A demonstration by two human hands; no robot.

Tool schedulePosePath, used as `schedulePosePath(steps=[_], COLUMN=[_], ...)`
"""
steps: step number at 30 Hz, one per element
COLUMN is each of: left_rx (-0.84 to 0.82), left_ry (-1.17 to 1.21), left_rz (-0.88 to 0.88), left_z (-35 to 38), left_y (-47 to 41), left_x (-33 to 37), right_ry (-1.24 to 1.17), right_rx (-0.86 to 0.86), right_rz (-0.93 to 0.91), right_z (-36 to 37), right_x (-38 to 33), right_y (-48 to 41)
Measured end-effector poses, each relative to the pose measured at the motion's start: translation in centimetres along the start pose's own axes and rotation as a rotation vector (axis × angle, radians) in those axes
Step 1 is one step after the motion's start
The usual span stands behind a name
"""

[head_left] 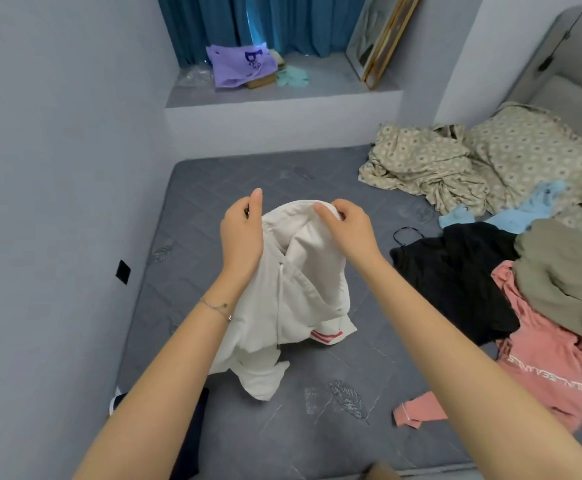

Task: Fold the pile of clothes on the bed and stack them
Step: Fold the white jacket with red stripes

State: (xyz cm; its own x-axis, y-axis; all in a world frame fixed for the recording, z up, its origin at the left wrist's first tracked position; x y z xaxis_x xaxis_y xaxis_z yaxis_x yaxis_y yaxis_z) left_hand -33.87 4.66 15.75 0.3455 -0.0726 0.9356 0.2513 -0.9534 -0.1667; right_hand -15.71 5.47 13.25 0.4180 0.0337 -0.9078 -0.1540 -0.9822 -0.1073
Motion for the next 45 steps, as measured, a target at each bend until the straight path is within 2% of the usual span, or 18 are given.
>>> schedulePosePath(steps=[4, 8, 10, 12, 14, 17, 19, 21, 24, 30, 37, 41, 45], left_rx=[0.046, 0.024, 0.017, 0.022, 0.022, 0.034, 0.038, 0.024, -0.014, -0.076, -0.121, -0.160, -0.212], left_ry=[0.038, 0.042, 0.041, 0.027, 0.013, 0.021, 0.040, 0.073, 0.135, 0.219, 0.404, 0.167, -0.177], left_rz=[-0.024, -0.081, -0.106, -0.149, -0.201, -0.280, -0.311, -0.303, -0.319, -0.511, -0.635, -0.652, -0.498], left_z=[-0.6, 0.8, 1.7, 2.4, 2.9, 3.2, 3.3, 3.4, 3.7, 3.9, 3.9, 4.2, 4.3], left_y=[-0.9, -0.9, -0.4, 0.1, 0.3, 0.4, 0.5, 0.6, 0.8, 1.4, 2.9, 2.9, 3.8], left_x=[0.0, -0.5, -0.8, -1.3, -1.7, -2.1, -2.1, -2.0, -2.0, -3.6, -6.8, -9.3, -10.7], right_ry=[-0.031, -0.050, -0.086, -0.081, -0.062, -0.023, 0.056, 0.013, -0.142, -0.357, -0.422, -0.489, -0.551], right_rx=[-0.031, -0.030, -0.096, -0.245, -0.337, -0.352, -0.365, -0.379, -0.345, -0.210, -0.139, -0.169, -0.241], right_rz=[-0.011, -0.018, 0.030, 0.091, 0.075, 0.029, 0.063, 0.101, 0.141, 0.151, 0.086, 0.110, 0.129], right_z=[1.0, 1.5, 2.0, 2.8, 3.6, 4.3, 4.3, 4.1, 3.6, 2.4, 2.1, 1.6, 0.7], right_x=[-0.1, 0.8, 1.7, 2.6, 3.1, 3.7, 3.9, 3.8, 3.2, 2.9, 2.4, 2.6, 2.3], right_y=[0.5, 1.7, 2.5, 3.4, 4.1, 4.1, 3.7, 3.3, 2.8, 2.2, 1.5, 1.3, 0.7])
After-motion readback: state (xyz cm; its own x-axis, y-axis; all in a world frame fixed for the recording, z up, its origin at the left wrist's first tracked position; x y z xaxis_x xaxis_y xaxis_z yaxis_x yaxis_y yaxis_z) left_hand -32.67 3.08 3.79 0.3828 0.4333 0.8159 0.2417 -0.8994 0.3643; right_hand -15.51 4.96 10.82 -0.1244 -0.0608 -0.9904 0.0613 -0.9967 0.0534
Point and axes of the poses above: each hand's wrist, its own y-axis away from the middle knuckle, its own z-axis out of the palm, x = y × z, the point moved 3 cm from there along -y, towards the middle knuckle, and after that the axes turned 3 degrees about -z, right-handed, at the moved point
